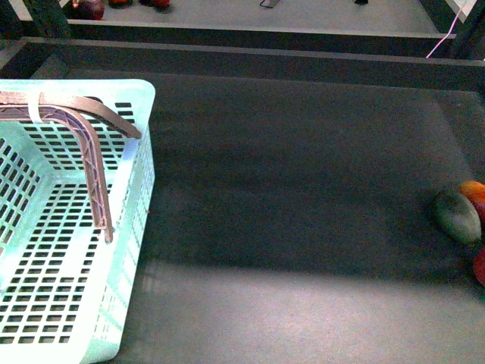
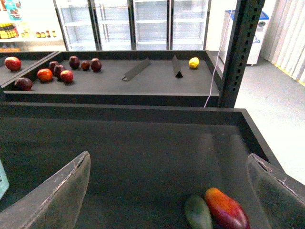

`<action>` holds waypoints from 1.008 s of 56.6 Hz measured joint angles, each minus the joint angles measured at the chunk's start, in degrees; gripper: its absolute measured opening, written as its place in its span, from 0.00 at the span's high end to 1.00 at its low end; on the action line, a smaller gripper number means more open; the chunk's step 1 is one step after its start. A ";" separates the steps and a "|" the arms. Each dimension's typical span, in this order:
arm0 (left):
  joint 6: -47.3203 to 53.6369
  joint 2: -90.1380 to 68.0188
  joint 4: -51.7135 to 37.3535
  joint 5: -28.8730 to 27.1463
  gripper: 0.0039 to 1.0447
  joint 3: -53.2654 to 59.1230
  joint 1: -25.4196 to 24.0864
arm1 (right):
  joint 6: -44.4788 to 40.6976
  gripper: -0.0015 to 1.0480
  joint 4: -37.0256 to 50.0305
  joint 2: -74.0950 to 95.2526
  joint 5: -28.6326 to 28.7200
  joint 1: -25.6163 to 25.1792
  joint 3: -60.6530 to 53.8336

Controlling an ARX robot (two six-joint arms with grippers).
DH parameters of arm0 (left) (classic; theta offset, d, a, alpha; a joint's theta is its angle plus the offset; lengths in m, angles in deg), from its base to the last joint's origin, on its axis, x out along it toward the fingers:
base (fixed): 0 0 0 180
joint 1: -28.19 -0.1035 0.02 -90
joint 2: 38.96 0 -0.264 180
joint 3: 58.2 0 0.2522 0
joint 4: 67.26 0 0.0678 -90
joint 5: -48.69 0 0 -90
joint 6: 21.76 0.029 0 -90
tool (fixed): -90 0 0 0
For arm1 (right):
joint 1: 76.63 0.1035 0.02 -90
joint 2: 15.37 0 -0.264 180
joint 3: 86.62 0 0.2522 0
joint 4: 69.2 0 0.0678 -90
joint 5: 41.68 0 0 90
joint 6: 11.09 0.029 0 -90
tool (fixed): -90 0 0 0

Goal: Pick apple with right arm and hold basket with left

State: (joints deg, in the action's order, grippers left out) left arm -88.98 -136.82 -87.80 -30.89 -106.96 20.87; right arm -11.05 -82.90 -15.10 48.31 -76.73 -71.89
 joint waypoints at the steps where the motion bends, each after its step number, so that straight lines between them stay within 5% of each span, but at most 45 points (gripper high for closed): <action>1: 0.00 0.00 0.33 -0.15 0.26 -0.02 0.04 | 0.00 0.08 0.00 0.00 0.00 0.00 0.00; 22: -3.30 0.28 2.56 -0.79 0.81 -0.07 0.46 | 0.00 0.08 0.00 0.00 0.00 0.00 0.00; 45: -3.61 10.60 9.53 -2.71 0.85 1.68 8.46 | 0.00 0.08 0.00 0.00 0.00 0.00 0.00; 57: -5.57 15.69 14.84 -4.70 0.85 -1.57 21.33 | 0.00 0.08 0.00 0.00 0.00 0.00 0.00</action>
State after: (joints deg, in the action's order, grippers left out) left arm -94.56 -121.13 -72.96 -35.59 -108.53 42.21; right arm -11.05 -82.90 -15.10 48.31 -76.73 -71.89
